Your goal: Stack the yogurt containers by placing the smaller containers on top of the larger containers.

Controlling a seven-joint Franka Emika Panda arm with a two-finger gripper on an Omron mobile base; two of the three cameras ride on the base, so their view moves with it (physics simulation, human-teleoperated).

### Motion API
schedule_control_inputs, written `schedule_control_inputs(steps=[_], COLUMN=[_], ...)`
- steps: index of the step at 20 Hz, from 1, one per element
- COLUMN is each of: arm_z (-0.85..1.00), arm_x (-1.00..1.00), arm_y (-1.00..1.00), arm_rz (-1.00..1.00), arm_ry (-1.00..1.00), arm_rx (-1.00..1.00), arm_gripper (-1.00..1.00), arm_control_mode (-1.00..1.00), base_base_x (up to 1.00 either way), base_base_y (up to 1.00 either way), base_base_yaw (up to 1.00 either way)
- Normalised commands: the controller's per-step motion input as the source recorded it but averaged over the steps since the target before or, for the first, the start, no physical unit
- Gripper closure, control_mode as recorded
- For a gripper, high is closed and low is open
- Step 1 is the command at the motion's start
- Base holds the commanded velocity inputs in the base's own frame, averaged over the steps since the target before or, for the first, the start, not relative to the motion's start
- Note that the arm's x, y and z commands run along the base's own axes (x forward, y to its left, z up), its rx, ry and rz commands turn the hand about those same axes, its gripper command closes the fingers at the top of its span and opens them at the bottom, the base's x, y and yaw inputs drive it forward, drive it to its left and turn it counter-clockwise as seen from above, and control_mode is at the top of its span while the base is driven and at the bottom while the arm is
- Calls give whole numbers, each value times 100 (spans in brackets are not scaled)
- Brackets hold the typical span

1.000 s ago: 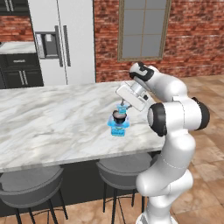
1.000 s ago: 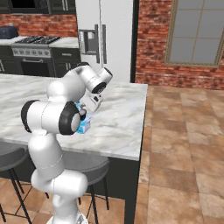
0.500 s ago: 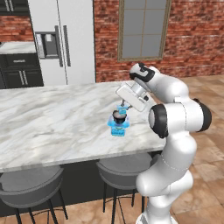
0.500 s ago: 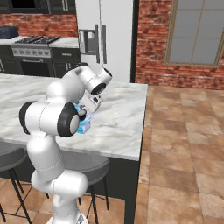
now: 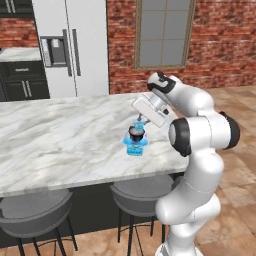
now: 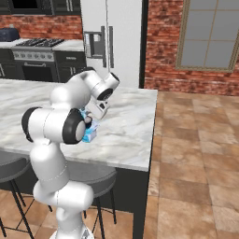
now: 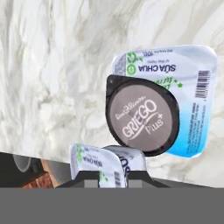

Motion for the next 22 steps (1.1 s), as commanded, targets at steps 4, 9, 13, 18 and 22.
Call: schedule_control_inputs(steps=[4,9,13,18,22], arm_z=[-2,-6,-9,-9,-4], arm_x=[16,8,4,5,8], arm_y=[-2,-6,-5,-1,0], arm_rz=[0,0,0,0,0], arm_ry=[0,0,0,0,0], arm_rx=[0,0,0,0,0], arm_gripper=[100,100,100,100,100], arm_control_mode=[-100,-100,-100,-100,-100], base_base_x=[0,0,0,0,0], base_base_y=[0,0,0,0,0], base_base_yaw=[0,0,0,0,0])
